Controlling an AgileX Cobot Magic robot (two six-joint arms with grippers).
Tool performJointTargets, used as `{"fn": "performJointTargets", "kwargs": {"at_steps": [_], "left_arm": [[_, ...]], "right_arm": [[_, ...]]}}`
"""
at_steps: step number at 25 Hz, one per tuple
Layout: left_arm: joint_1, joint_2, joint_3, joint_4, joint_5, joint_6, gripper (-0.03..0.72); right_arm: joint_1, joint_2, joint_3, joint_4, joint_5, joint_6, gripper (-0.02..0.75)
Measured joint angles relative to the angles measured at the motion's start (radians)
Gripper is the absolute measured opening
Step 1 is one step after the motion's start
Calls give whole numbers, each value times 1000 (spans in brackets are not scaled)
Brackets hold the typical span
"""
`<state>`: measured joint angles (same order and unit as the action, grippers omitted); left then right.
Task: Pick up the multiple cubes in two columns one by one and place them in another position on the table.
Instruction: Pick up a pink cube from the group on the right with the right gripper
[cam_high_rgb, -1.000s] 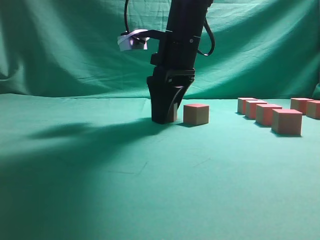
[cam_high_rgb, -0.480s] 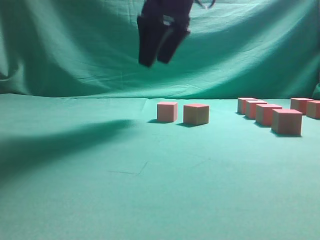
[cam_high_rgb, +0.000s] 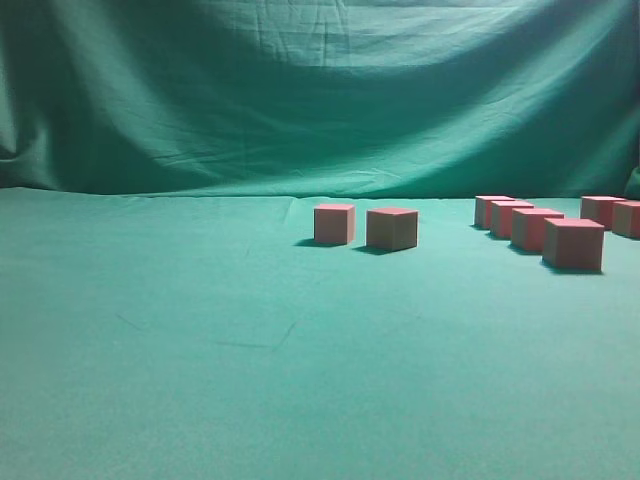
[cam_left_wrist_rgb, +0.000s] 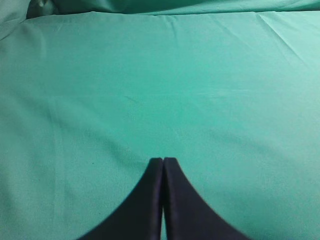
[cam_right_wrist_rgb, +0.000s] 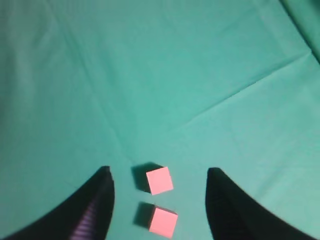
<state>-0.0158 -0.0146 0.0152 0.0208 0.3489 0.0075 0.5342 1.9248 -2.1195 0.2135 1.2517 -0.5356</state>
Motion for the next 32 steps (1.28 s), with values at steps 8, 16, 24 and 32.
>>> {"fn": "performJointTargets", "kwargs": {"at_steps": [8, 16, 24, 32], "left_arm": [[0, 0, 0, 0, 0, 0, 0], [0, 0, 0, 0, 0, 0, 0], [0, 0, 0, 0, 0, 0, 0], [0, 0, 0, 0, 0, 0, 0]], "right_arm": [[0, -157, 16, -60, 10, 313, 367], [0, -339, 263, -227, 15, 625, 367], [-20, -472, 618, -447, 13, 783, 367], [-159, -480, 901, -384, -156, 807, 367]]}}
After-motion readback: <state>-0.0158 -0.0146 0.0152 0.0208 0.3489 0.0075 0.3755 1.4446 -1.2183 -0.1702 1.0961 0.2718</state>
